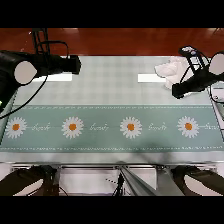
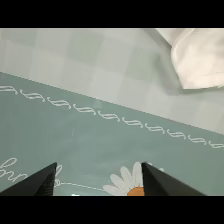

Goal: Fold the shirts.

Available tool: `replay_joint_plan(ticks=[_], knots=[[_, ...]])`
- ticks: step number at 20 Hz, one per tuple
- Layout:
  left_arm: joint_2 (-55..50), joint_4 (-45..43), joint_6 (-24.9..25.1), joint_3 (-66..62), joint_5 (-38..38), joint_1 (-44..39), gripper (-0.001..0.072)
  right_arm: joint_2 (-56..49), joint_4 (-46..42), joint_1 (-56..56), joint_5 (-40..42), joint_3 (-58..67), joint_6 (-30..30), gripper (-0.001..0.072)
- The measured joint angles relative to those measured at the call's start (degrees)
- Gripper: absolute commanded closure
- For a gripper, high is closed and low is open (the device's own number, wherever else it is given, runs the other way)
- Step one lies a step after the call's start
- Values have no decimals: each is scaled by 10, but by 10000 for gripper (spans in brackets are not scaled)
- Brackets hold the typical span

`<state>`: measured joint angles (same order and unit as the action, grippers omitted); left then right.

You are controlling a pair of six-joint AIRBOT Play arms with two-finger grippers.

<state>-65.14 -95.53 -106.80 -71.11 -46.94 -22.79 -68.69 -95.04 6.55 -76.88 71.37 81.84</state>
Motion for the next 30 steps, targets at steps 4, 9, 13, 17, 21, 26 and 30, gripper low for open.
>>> replay_joint_plan(ticks=[4,9,13,17,21,26,30], knots=[[0,0,0,0,0,0,-8,0,0,0,0,0,0,111],[0,0,0,0,0,0,-7,0,0,0,0,0,0,111],[0,0,0,0,0,0,-7,0,0,0,0,0,0,111],[0,0,0,0,0,0,-8,0,0,0,0,0,0,111],[0,0,0,0,0,0,-7,0,2,0,11,0,0,111],[0,0,1,0,-1,0,-7,-1,22,0,89,0,3,143],[-6,0,18,0,6,0,-7,-16,-45,-2,254,0,53,143]])
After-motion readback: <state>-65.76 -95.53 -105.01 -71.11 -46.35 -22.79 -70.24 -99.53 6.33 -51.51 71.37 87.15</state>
